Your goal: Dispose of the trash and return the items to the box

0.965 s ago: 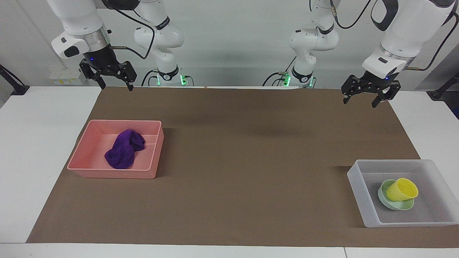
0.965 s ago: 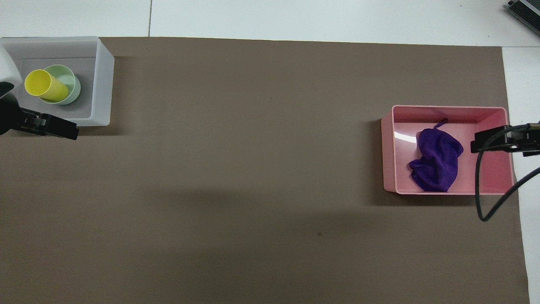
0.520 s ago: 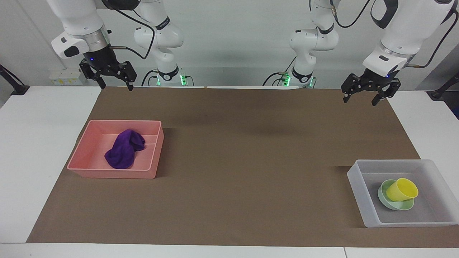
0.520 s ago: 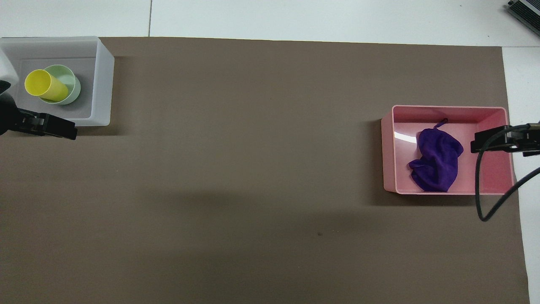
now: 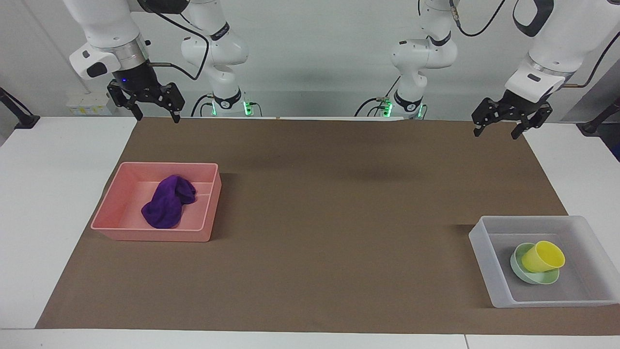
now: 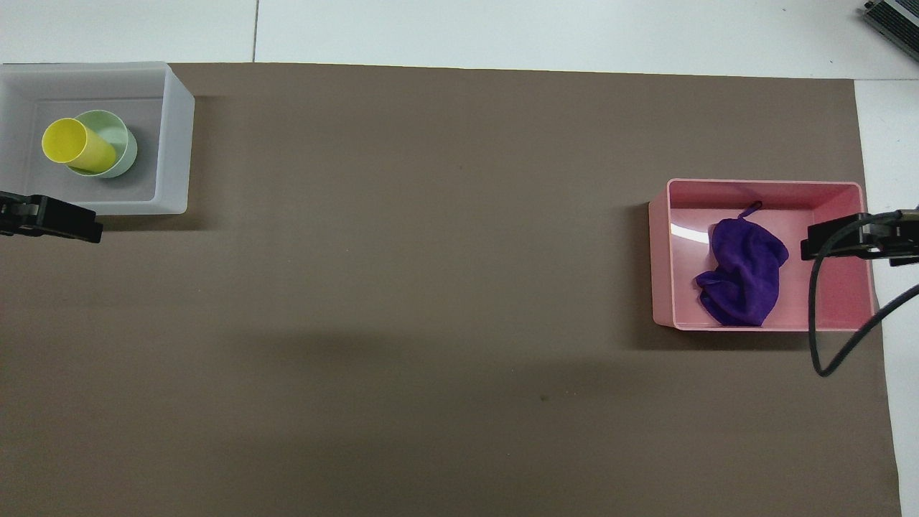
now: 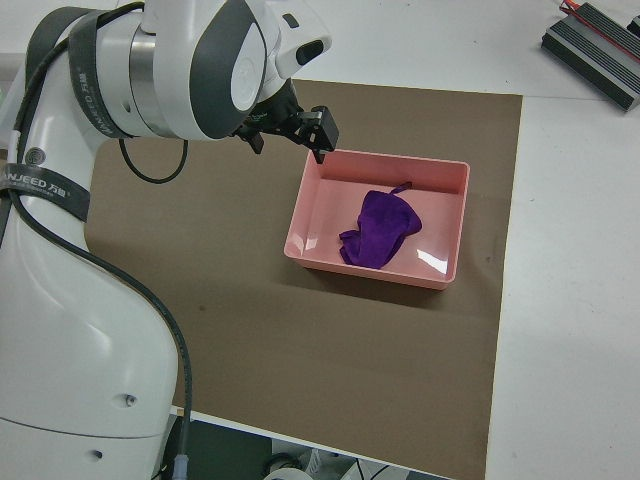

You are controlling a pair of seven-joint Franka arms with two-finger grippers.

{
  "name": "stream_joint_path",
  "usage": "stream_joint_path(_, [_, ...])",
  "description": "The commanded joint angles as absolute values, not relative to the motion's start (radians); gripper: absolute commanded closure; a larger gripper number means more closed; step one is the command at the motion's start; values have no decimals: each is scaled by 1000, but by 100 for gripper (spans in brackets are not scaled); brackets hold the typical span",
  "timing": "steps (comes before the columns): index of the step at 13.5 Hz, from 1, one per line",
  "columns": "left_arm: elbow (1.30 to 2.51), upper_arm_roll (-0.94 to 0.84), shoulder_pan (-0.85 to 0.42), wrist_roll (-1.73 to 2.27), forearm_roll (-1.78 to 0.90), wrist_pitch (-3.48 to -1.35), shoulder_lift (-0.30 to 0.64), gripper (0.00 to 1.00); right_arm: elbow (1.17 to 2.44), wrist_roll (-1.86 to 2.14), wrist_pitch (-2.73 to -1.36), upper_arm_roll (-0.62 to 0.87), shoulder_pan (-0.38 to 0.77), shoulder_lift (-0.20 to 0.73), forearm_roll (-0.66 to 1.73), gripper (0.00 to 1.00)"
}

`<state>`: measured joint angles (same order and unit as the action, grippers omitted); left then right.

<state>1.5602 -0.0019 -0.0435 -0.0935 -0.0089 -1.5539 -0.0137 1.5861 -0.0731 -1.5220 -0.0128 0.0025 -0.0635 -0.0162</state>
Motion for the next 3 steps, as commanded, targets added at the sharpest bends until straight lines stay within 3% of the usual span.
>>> stream_joint_path(1, [1591,-5,-40,-86,-20,-1555,-43,0,1609,-75,-1529,-3,-9,-83,-11,0])
stream_joint_path(3, [1591,-5,-40,-87,-20,-1554,-43,0,1609,-75,-1529,-3,-9,-83,-11,0])
